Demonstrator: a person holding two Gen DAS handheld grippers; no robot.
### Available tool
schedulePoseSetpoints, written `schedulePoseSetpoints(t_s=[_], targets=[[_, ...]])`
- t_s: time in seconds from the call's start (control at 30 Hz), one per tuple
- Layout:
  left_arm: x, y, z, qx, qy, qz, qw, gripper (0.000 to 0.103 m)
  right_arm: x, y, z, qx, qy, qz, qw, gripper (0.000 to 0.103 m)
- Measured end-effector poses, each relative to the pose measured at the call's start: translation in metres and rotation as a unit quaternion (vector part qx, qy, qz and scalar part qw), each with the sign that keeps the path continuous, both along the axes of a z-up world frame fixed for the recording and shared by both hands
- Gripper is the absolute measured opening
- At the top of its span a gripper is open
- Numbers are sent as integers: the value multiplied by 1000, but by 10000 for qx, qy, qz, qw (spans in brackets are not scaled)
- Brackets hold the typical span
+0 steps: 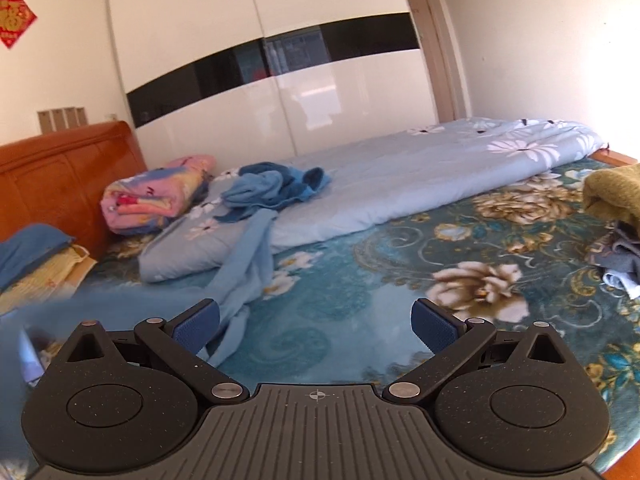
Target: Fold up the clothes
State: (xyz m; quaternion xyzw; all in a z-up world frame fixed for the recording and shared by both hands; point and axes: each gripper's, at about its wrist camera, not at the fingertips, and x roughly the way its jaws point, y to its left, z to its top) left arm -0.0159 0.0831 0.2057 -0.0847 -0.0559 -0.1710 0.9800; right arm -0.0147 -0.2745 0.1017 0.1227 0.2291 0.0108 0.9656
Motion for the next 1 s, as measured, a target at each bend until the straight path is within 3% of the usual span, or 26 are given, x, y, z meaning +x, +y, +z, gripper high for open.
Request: schedulePoseSetpoints(t_s=[0.2, 0.33, 0.4, 0.47, 0.57, 0.67, 0.83, 0.9, 0.97, 1.0], targets=[[37, 3, -59, 179, 1136, 204, 9932, 0, 9, 19, -9, -189, 180, 335, 9991, 103], [42, 11, -87, 101, 1581, 136, 9873, 2, 43, 46, -21, -233, 527, 961, 9937, 103], [42, 16, -93, 271, 1665, 201, 9855, 10, 63, 65, -31, -204, 759, 1210, 9895, 103], [47, 21, -95, 391, 1717, 220, 9841, 32, 80, 84, -39, -146, 957, 1406, 9853, 103], [52, 32, -96, 312, 1825, 299, 9823, 47, 95, 111, -46, -277, 1034, 1628, 9808, 103], [57, 43, -98, 232, 1933, 378, 9801, 58, 106, 135, -47, -507, 1008, 1856, 9761, 100], [64, 61, -101, 101, 2110, 508, 9761, 66, 117, 159, -51, -522, 960, 2041, 9728, 98], [64, 64, -100, 106, 2123, 546, 9756, 67, 122, 167, -54, -505, 1015, 2152, 9700, 91], [64, 67, -100, 110, 2135, 584, 9751, 67, 130, 172, -61, -385, 1226, 2307, 9645, 74], [64, 69, -99, 113, 2141, 602, 9749, 67, 134, 173, -66, -314, 1362, 2356, 9618, 70]])
